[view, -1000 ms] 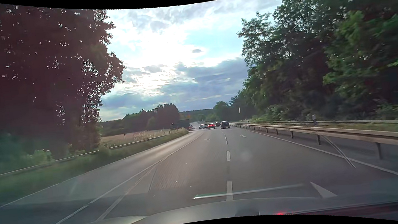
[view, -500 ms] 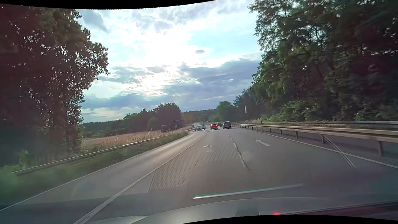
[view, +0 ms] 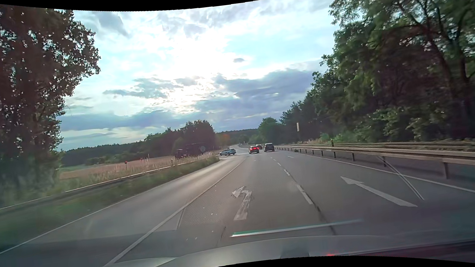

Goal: Follow the waypoints while adhering to traffic rules and regulations

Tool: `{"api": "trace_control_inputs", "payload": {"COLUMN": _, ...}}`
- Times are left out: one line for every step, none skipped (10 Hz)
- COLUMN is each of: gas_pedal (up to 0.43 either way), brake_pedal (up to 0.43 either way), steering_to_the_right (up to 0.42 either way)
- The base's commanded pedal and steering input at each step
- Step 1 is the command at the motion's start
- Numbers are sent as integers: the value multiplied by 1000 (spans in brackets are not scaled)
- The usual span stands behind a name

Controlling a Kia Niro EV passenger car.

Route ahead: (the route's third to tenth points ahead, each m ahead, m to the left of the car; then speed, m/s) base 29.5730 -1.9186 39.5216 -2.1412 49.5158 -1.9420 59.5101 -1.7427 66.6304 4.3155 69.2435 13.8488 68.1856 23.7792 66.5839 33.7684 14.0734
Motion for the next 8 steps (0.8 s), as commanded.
{"api": "trace_control_inputs", "payload": {"gas_pedal": 0, "brake_pedal": 165, "steering_to_the_right": 0}}
{"api": "trace_control_inputs", "payload": {"gas_pedal": 0, "brake_pedal": 171, "steering_to_the_right": 1}}
{"api": "trace_control_inputs", "payload": {"gas_pedal": 0, "brake_pedal": 177, "steering_to_the_right": 1}}
{"api": "trace_control_inputs", "payload": {"gas_pedal": 0, "brake_pedal": 183, "steering_to_the_right": 1}}
{"api": "trace_control_inputs", "payload": {"gas_pedal": 0, "brake_pedal": 183, "steering_to_the_right": 1}}
{"api": "trace_control_inputs", "payload": {"gas_pedal": 0, "brake_pedal": 189, "steering_to_the_right": 0}}
{"api": "trace_control_inputs", "payload": {"gas_pedal": 0, "brake_pedal": 195, "steering_to_the_right": 1}}
{"api": "trace_control_inputs", "payload": {"gas_pedal": 0, "brake_pedal": 201, "steering_to_the_right": 1}}
